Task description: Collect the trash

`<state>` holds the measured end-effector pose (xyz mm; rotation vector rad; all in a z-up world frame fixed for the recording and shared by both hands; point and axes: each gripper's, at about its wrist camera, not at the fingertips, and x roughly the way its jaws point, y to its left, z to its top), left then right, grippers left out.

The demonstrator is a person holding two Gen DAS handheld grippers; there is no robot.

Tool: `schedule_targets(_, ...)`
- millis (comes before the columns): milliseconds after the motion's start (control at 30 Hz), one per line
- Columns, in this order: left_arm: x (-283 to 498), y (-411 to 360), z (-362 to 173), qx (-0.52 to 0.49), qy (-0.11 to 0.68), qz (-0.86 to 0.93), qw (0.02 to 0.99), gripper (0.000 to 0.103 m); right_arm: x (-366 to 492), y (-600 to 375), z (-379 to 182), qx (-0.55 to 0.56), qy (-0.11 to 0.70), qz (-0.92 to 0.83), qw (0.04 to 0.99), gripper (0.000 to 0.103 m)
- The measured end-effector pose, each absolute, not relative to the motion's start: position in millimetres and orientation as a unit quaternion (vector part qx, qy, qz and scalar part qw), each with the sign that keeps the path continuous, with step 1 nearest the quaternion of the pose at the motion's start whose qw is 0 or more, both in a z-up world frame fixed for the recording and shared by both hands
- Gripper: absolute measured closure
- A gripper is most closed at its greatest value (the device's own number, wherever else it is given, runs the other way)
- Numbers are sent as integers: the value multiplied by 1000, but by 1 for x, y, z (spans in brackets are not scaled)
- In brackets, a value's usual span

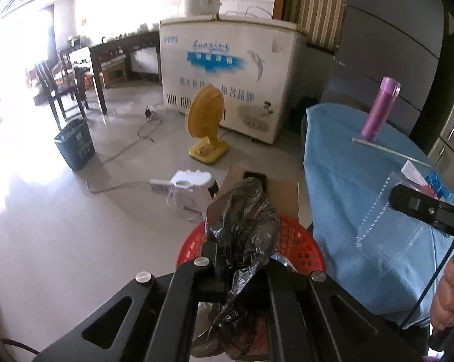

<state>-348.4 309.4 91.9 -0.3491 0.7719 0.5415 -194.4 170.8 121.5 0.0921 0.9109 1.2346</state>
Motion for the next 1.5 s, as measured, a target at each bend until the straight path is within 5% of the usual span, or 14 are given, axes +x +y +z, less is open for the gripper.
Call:
schedule_targets(367,-335,313,45,-212,423,212,855,97,-184,207,69,12,473,529,704,41)
schedule_targets(500,-332,312,38,-215,432,211,850,45,-179,212,58,17,494,525,692,38)
schedule_targets(533,-332,311,38,-212,431,213,851,42,-178,211,58,18,494,525,692,38)
schedule_targets(1500,-292,223,117,-41,393,251,884,30,-145,76,118,117,406,458,782,35)
